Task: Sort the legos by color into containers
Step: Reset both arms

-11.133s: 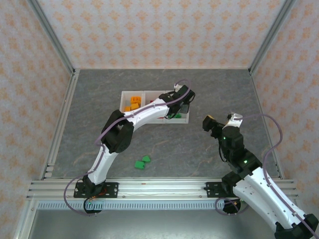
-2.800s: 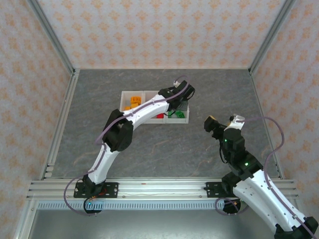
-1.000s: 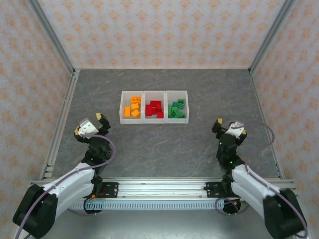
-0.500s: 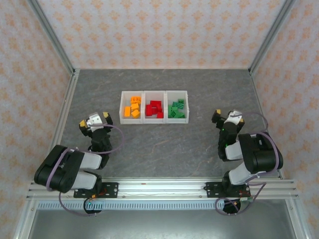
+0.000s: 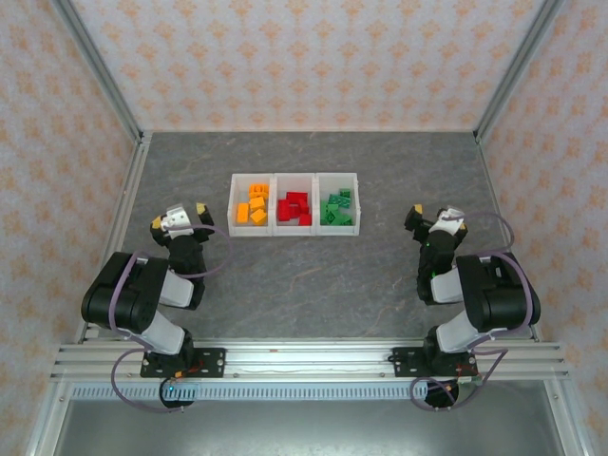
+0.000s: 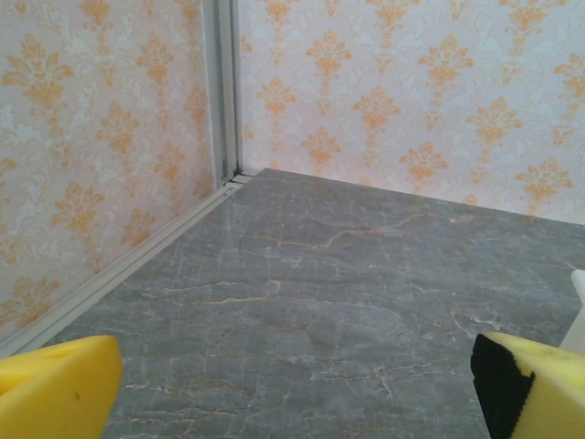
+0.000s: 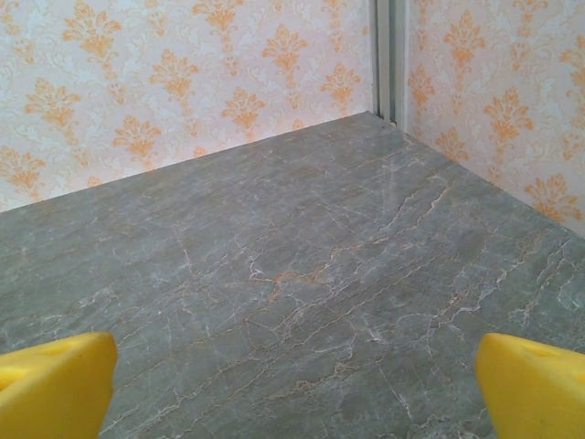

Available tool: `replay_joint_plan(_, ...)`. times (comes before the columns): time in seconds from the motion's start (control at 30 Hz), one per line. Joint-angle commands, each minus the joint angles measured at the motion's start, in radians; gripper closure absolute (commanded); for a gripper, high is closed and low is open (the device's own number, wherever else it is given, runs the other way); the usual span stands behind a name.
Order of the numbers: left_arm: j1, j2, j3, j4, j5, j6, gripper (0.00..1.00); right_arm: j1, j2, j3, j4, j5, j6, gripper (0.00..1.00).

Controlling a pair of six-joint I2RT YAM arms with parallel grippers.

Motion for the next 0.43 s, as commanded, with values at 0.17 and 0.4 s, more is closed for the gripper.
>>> replay_joint_plan(0.17,0.0,-0.002,-0.001,0.03,0.016,-0.013,0.0,0.0,-0.013,0.015,0.002,-0.006,0.005,0.0)
replay_joint_plan(0.4,0.001,-0.003,0.0,0.029,0.015,-0.013,0.0,-0.001,-0.013,0.022,-0.008,-0.054,-0.012,0.0)
